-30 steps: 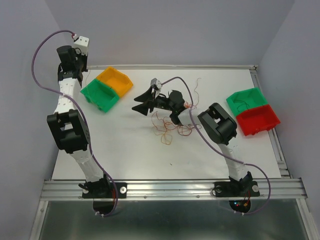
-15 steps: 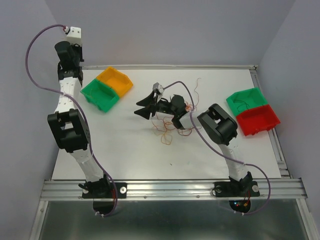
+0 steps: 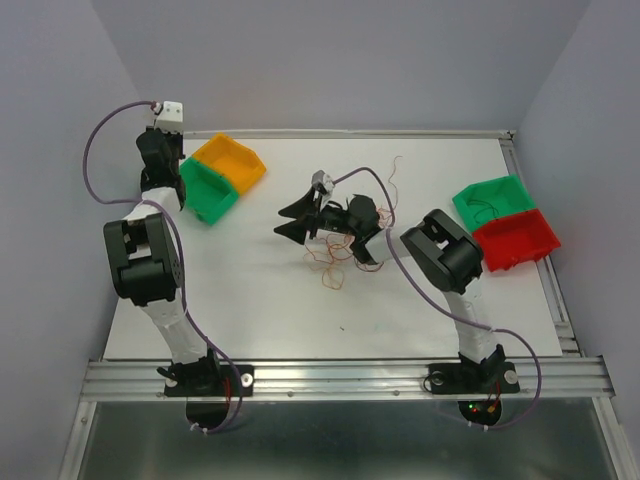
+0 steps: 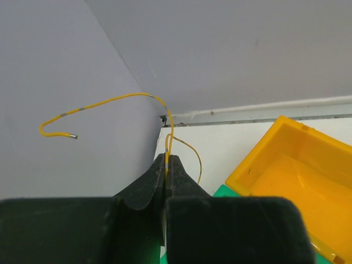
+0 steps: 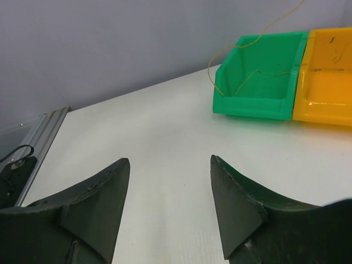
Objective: Untangle the cables
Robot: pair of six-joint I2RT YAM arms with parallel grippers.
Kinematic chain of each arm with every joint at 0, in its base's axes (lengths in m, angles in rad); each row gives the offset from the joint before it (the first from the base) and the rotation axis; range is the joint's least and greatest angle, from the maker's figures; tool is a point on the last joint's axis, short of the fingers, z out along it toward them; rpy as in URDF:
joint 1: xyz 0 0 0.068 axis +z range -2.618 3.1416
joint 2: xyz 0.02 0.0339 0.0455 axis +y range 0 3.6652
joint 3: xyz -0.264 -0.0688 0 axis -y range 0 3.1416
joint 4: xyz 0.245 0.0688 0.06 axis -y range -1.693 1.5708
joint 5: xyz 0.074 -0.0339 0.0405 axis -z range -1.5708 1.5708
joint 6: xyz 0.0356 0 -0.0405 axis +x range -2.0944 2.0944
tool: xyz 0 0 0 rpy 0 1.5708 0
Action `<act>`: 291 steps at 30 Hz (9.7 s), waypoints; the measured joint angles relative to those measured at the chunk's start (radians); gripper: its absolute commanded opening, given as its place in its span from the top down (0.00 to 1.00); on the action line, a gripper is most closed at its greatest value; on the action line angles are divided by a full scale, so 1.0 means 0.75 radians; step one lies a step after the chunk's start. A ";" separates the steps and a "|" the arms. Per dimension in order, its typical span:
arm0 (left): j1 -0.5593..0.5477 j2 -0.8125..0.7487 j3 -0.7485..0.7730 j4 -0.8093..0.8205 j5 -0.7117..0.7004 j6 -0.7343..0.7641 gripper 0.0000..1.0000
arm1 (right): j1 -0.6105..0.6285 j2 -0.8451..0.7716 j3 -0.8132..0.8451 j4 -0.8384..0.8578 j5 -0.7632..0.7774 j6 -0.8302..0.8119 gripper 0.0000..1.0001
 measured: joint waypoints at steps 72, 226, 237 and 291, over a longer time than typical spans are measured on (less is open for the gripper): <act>-0.009 0.305 0.810 -1.583 0.302 0.672 0.48 | -0.007 -0.099 -0.217 0.024 0.034 0.018 0.35; -0.741 -0.338 0.700 -1.771 0.518 0.373 1.00 | -0.077 -0.748 -0.607 -0.815 0.527 -0.322 0.17; -0.750 -0.349 1.125 -1.945 0.364 0.359 1.00 | -0.077 -0.551 -0.397 -0.561 0.491 -0.360 0.19; -0.658 -0.762 -0.098 -0.447 1.366 -0.378 0.93 | -0.079 -0.899 0.216 -0.845 0.283 -0.205 1.00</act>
